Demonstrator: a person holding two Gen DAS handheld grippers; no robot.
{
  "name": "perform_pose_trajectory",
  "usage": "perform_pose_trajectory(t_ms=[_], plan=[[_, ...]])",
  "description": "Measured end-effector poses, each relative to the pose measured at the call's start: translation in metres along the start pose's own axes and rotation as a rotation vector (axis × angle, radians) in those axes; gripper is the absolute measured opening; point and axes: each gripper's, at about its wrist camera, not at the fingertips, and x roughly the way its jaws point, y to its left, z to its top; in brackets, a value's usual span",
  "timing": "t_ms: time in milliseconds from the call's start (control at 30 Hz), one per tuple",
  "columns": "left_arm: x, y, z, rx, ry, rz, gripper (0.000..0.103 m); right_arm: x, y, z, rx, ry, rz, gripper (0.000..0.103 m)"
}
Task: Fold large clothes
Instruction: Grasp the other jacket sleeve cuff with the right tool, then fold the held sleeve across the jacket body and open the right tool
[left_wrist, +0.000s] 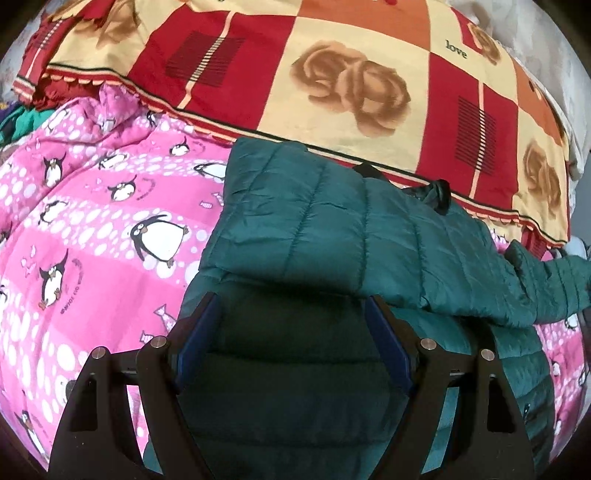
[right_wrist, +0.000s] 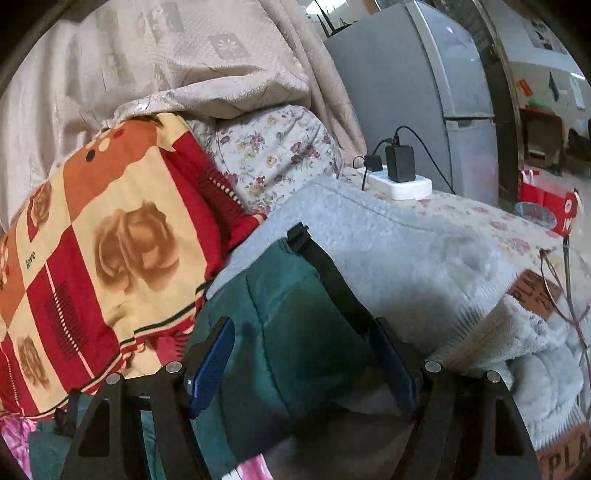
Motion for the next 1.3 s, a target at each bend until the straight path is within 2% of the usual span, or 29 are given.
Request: perform_pose_trajectory(t_ms=[67, 100, 133, 167, 267, 367, 567, 700, 833, 933, 1033, 1133, 1167, 1233, 1267, 1300], plan=[[-0.001, 0.002, 0.0, -0.008, -0.002, -0.005, 0.08, 0.005, 0.003, -0.001, -0.024, 0.028, -0.057, 0.064], [-0.002, 0.002, 0.0, -0.008, -0.005, -0.007, 0.08, 0.004, 0.006, -0.001, -0.046, 0.03, -0.081, 0.045], [-0.003, 0.003, 0.0, -0.008, -0.006, -0.007, 0.08, 0.001, 0.008, -0.001, -0.054, 0.03, -0.049, 0.021], [-0.003, 0.003, -0.001, -0.007, -0.007, -0.005, 0.08, -0.003, 0.01, -0.001, -0.048, 0.035, -0.015, 0.018], [-0.003, 0.003, -0.001, -0.002, -0.005, 0.007, 0.08, -0.026, 0.026, 0.001, -0.07, -0.023, 0.026, 0.018], [0.0, 0.002, -0.001, 0.016, 0.003, 0.035, 0.08, -0.055, 0.05, -0.005, -0.04, -0.052, 0.111, 0.018], [0.009, -0.009, -0.007, 0.1, 0.026, 0.16, 0.08, -0.084, 0.122, -0.048, -0.01, -0.004, 0.289, 0.018], [0.013, -0.012, -0.01, 0.128, 0.033, 0.188, 0.08, -0.088, 0.2, -0.085, -0.071, 0.077, 0.409, 0.018], [0.018, -0.008, -0.01, 0.112, 0.052, 0.176, 0.081, -0.091, 0.281, -0.119, -0.178, 0.144, 0.537, 0.018], [0.02, -0.005, -0.009, 0.099, 0.059, 0.167, 0.083, -0.085, 0.328, -0.151, -0.273, 0.204, 0.599, 0.018], [0.021, -0.005, -0.01, 0.092, 0.06, 0.16, 0.083, -0.061, 0.353, -0.188, -0.346, 0.293, 0.614, 0.018], [0.021, -0.004, -0.009, 0.088, 0.061, 0.156, 0.083, -0.026, 0.363, -0.22, -0.383, 0.427, 0.629, 0.018], [0.021, -0.004, -0.009, 0.087, 0.062, 0.155, 0.083, -0.016, 0.365, -0.23, -0.403, 0.477, 0.617, 0.018], [0.021, -0.004, -0.009, 0.087, 0.062, 0.156, 0.084, -0.009, 0.366, -0.242, -0.412, 0.522, 0.597, 0.02], [0.021, -0.004, -0.009, 0.086, 0.062, 0.156, 0.084, -0.009, 0.366, -0.243, -0.415, 0.526, 0.595, 0.024], [0.021, -0.004, -0.009, 0.087, 0.061, 0.157, 0.084, -0.012, 0.365, -0.242, -0.413, 0.532, 0.608, 0.04]])
